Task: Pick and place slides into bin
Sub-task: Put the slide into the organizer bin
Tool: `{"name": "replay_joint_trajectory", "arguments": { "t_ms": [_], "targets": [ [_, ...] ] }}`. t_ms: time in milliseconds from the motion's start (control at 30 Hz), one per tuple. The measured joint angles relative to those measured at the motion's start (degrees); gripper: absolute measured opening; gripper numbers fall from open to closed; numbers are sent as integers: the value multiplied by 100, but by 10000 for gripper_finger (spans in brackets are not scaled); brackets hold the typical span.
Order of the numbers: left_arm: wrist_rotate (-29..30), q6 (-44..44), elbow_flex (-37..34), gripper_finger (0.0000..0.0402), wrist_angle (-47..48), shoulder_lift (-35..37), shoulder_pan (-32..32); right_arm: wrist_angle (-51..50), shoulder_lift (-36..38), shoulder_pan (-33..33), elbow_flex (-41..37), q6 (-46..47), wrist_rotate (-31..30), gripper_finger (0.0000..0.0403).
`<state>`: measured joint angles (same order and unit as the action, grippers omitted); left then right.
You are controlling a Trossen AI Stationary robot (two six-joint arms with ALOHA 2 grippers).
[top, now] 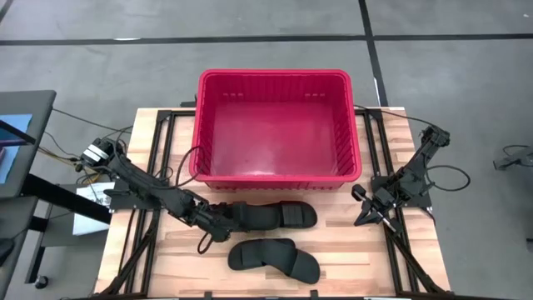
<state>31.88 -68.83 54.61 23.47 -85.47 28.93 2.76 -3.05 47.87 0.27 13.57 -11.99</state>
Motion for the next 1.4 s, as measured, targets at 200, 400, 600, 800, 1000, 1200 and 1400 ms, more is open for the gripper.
{"name": "replay_joint_trajectory", "arguments": {
  "t_ms": [200,400,600,800,1000,1200,1400],
  "targets": [
    [-250,974,0,187,1272,0,468,1,0,0,0,1,0,0],
    [-643,1791,0,187,1453,2,788,2,0,0,-2,-1,0,0],
    [-880,2001,-368,187,1122,2,804,1,1,0,0,0,0,0],
    [-529,1750,-790,187,430,2,800,2,0,-1,0,0,1,0],
    [-608,1705,-995,187,-98,4,712,2,2,1,0,-1,0,0],
    [-562,1701,-1248,187,-412,13,653,2,2,-1,0,-1,2,0],
    [-539,1543,-1279,187,-442,13,615,2,1,-1,-1,-1,2,0]
  ]
}}
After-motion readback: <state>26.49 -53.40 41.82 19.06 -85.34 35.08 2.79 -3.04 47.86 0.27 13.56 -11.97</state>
